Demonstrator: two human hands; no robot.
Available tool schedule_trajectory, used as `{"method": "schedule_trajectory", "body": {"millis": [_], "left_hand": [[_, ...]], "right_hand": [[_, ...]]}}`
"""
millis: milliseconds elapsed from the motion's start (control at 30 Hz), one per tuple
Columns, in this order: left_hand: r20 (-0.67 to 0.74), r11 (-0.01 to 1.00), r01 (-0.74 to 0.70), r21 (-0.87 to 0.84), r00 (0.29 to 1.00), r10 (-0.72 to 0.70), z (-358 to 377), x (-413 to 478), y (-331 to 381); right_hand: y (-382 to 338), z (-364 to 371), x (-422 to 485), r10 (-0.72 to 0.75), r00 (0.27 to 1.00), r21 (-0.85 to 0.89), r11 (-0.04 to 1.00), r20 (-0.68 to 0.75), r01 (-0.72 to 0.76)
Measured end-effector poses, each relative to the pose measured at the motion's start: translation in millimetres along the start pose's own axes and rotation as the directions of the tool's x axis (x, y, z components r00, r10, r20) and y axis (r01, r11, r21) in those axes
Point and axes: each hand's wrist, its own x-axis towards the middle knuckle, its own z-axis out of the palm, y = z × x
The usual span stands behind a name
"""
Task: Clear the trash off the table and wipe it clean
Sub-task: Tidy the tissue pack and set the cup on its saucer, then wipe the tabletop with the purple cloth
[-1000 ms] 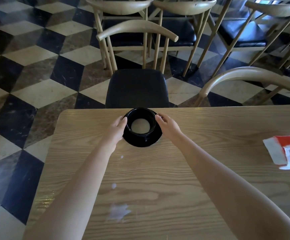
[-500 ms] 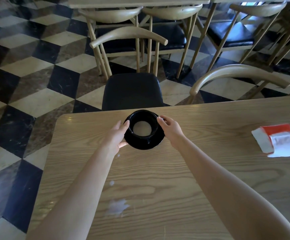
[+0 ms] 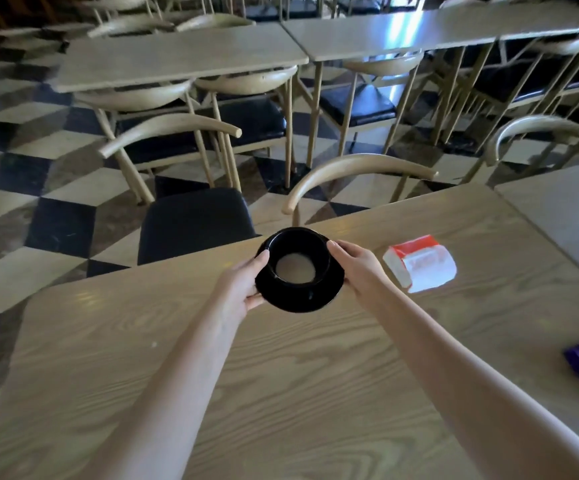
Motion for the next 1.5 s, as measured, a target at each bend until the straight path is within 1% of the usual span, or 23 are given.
{"method": "schedule_trajectory", "body": {"millis": [133,200,300,367,500,600,733,867,967,1067,1200,1267,1333,1400,1433,1500], "left_hand": [[0.087,1.0,0.002,0.02,0.996,-0.003,74.7,-9.4,-5.9],[0.129,0.999,0.008,0.032,0.992,-0.012,114.6,-8.2,-11.8],[0.144,0.994,0.024,0.104,0.989,-0.039,176.6,-4.6,-26.0],[0.139,0.985,0.03,0.167,0.989,-0.053,215.7,1.2,-37.3],[0.218,0.981,0.048,0.187,0.972,-0.089,282.3,12.3,-61.9],[0.248,0.973,0.072,0.218,0.961,-0.127,323.5,23.5,-82.3],[0.242,0.957,0.125,0.262,0.951,-0.19,362.8,43.1,-108.5],[0.247,0.938,0.134,0.319,0.944,-0.218,388.5,55.9,-126.0],[0.255,0.931,0.132,0.34,0.94,-0.226,398.1,65.1,-135.9],[0.255,0.926,0.132,0.354,0.939,-0.232,401.8,69.5,-142.7],[0.263,0.92,0.104,0.378,0.941,-0.214,403.2,73.0,-146.1],[0.253,0.921,0.072,0.382,0.951,-0.179,402.7,71.5,-145.2],[0.235,0.916,0.03,0.4,0.963,-0.134,400.9,65.4,-145.1],[0.206,0.903,-0.022,0.43,0.976,-0.074,395.3,53.9,-150.3],[0.189,0.9,-0.044,0.434,0.981,-0.043,391.1,47.0,-155.6],[0.144,0.904,-0.044,0.425,0.989,-0.019,381.0,33.0,-169.6]], "right_hand": [[-2.1,-82.2,-3.5,-0.036,0.995,-0.069,0.997,-0.09,0.03],[1.3,-122.7,-1.2,-0.034,0.99,-0.058,0.998,-0.134,0.026],[14.5,-181.5,3.6,-0.023,0.983,-0.063,0.998,-0.185,0.011],[27.1,-217.4,8.4,0.009,0.975,-0.036,0.999,-0.224,-0.017],[54.2,-281.7,17.5,0.057,0.947,-0.044,0.996,-0.317,-0.075],[73.5,-320.1,23.4,0.084,0.937,-0.048,0.993,-0.338,-0.107],[96.3,-352.5,31.8,0.124,0.916,-0.043,0.988,-0.38,-0.151],[118.8,-371.2,39.1,0.145,0.894,-0.027,0.985,-0.425,-0.172],[128.7,-378.7,42.3,0.152,0.886,-0.052,0.98,-0.439,-0.194],[136.9,-382.2,46.4,0.164,0.877,-0.036,0.979,-0.451,-0.201],[141.9,-383.5,48.6,0.157,0.882,-0.041,0.98,-0.444,-0.194],[143.0,-385.0,48.0,0.147,0.895,-0.087,0.976,-0.421,-0.201],[143.5,-390.1,43.6,0.101,0.916,-0.22,0.955,-0.389,-0.198],[145.0,-400.6,32.7,0.049,0.915,-0.36,0.91,-0.4,-0.206],[147.0,-409.3,24.7,0.02,0.9,-0.45,0.861,-0.434,-0.236],[159.4,-430.3,7.1,-0.012,0.869,-0.624,0.7,-0.495,-0.346]]}}
